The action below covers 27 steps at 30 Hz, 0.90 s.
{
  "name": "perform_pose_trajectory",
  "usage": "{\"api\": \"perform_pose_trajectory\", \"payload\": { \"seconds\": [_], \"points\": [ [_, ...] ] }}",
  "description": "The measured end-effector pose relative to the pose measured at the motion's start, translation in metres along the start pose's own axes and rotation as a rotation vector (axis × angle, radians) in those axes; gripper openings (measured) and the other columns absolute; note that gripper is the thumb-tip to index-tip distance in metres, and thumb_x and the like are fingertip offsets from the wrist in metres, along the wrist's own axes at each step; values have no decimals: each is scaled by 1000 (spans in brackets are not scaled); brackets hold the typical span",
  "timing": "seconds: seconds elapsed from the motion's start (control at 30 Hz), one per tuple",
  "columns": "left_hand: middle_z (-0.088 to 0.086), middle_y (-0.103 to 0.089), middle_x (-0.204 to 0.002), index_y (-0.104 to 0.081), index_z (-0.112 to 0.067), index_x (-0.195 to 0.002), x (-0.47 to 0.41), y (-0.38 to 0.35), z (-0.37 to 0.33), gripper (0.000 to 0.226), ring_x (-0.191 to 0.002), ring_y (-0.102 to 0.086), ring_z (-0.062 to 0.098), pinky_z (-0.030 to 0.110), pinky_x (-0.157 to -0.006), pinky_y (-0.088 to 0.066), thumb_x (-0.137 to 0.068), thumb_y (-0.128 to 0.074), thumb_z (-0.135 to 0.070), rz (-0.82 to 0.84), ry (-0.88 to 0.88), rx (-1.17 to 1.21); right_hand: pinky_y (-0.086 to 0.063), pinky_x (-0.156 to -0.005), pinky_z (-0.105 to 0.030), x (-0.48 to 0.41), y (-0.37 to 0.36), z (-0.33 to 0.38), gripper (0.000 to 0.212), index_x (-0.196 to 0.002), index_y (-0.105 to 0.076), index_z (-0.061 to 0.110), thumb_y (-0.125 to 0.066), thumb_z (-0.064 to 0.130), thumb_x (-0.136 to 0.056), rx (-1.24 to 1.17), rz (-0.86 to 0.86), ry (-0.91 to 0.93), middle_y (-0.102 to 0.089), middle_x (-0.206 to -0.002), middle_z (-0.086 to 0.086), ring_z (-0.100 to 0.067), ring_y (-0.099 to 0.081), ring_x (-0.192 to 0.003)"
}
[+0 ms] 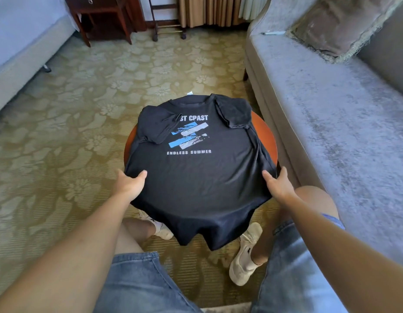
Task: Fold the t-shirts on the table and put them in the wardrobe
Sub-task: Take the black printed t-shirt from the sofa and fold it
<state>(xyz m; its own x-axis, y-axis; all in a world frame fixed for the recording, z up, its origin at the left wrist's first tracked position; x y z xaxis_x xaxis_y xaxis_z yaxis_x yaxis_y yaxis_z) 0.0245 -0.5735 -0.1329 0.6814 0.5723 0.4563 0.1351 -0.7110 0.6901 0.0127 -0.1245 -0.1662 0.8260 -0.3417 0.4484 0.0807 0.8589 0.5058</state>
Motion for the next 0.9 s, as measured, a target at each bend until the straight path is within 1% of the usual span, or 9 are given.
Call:
{"api": "perform_pose_trajectory", "payload": {
  "seconds": [0.17,0.27,0.4,0.47,0.53,0.6,0.63,0.77,0.9],
  "points": [
    [3,-30,-157,-15,-26,-156,24,26,-13,75,-138,-36,33,42,-107,-34,-89,-49,-17,-20,-162,-38,-31,-114,-45,13,10,5,74,-153,-22,19,-54,17,-85,-23,-19,101,-47,-146,-11,-31,-44,-134],
    [-5,-39,-146,-38,-29,-148,25,38,-35,66,-111,-56,24,36,-94,-48,-89,-53,-3,32,-270,200,-32,-114,-36,19,12,42,59,-144,-44,18,-51,9,-86,-68,-24,268,-57,-135,-1,-19,-48,-129],
    [5,-56,-137,-64,-26,-124,10,51,-86,41,-122,-54,26,43,-107,-43,-91,-55,-3,58,-361,336,-35,-101,-22,14,24,113,37,-124,-64,9,-50,1,-91,-37,-120,413,-63,-126,-7,-22,-54,-122],
    [8,-57,-135,-61,-21,-128,-1,58,-118,39,-121,-56,28,43,-108,-42,-94,-55,-4,48,-385,406,-37,-105,-25,0,34,147,39,-129,-61,10,-53,5,-92,-78,-163,434,-61,-129,-8,-23,-53,-123],
    [7,-48,-144,-45,-22,-144,-15,60,-141,51,-126,-51,27,45,-109,-40,-95,-58,-13,50,-386,408,-35,-110,-29,-17,41,168,52,-146,-43,13,-55,16,-95,-96,-136,409,-56,-132,-6,-18,-50,-123],
    [5,-36,-154,-22,-26,-154,-28,49,-142,72,-136,-41,28,46,-113,-34,-94,-62,-29,79,-339,274,-31,-112,-29,-30,38,169,69,-155,-20,12,-55,27,-98,-52,-44,336,-49,-136,-4,-16,-46,-125],
    [5,-32,-156,-16,-26,-155,-34,39,-134,78,-139,-37,29,46,-114,-31,-93,-63,-32,89,-312,186,-29,-113,-30,-37,35,160,72,-155,-16,9,-55,29,-98,-9,-11,295,-45,-144,-7,-20,-43,-132],
    [9,-36,-154,-21,-19,-154,-47,-2,-90,81,-138,-38,33,43,-110,-35,-89,-67,-31,87,-297,-101,-37,-105,-35,-57,17,101,66,-147,-36,7,-63,26,-90,300,3,203,-49,-143,-17,-32,-47,-131],
    [14,-30,-155,-21,-18,-155,-47,-10,-71,82,-139,-34,37,46,-112,-34,-89,-65,-40,13,-264,-304,-34,-108,-35,-65,13,92,75,-150,-30,7,-68,23,-88,369,23,153,-41,-150,-15,-32,-40,-137]
  ]
}}
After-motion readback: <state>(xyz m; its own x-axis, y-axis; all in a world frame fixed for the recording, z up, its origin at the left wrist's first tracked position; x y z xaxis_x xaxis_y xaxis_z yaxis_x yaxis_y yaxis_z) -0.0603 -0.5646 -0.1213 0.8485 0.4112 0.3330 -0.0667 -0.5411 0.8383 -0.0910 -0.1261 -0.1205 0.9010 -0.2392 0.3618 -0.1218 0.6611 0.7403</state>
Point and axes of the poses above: each hand's wrist, its own x-axis away from the middle knuckle, its own y-axis out of the back of the hand, z = x × y, the point moved 7 cm from there along -x, towards the middle knuckle
